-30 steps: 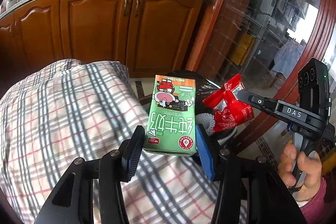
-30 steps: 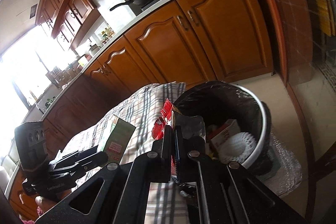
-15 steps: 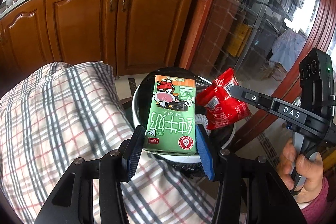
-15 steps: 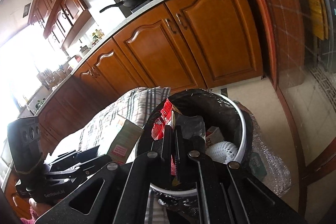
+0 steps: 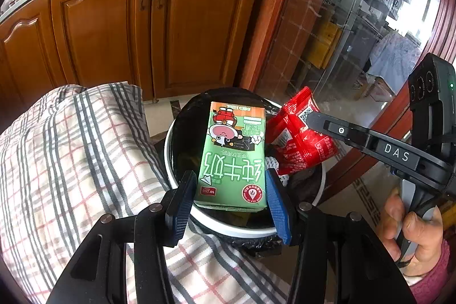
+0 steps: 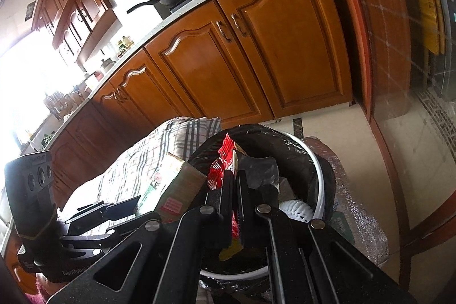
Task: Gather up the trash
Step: 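Carry the carton and wrapper to the bin and open both grippers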
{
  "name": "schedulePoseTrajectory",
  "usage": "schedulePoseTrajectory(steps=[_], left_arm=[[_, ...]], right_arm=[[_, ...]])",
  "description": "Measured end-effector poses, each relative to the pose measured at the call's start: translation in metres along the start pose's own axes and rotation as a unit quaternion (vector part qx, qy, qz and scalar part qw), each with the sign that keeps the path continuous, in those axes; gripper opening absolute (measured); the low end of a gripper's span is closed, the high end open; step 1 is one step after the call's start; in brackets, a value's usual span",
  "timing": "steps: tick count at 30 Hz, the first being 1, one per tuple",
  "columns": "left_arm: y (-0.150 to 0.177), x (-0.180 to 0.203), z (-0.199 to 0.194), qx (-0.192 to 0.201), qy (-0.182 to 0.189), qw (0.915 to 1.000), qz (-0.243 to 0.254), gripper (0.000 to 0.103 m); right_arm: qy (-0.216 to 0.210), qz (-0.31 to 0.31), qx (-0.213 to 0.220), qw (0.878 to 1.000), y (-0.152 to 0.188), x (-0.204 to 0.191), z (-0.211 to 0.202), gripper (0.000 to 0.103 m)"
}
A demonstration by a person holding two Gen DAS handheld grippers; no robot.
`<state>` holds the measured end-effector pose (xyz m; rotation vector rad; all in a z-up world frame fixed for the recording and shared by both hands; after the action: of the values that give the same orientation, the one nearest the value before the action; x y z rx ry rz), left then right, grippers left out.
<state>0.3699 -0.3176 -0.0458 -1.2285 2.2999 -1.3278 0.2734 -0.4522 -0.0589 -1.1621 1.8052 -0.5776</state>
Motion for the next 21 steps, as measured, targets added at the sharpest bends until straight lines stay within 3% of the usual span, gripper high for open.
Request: schedulePoseTrajectory(steps=[16, 21], left_arm=[[0.000, 0.003, 0.019, -0.018, -0.001, 0.9998, -0.003, 0.048], [0.000, 0.003, 0.023, -0.031, 0.011, 0.9993, -0.016, 0.051]], right_arm=[[0.014, -0.006, -0.017, 1.000, 0.003, 0.006, 0.011, 0.003], [0.015, 0.006, -0.022, 1.000, 0.002, 0.010, 0.014, 0.013]])
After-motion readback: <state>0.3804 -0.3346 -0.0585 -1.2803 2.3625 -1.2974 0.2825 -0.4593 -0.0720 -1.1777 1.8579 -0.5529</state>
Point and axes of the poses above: each gripper's, at about its wrist camera, not at the fingertips, and z roughly the way its jaws point, x to its right, y to its underside, the point moved 8 cm from there along z, roughly the way its jaws point, and after that the axes turned 11 degrees about x, right-handed, at the moved point
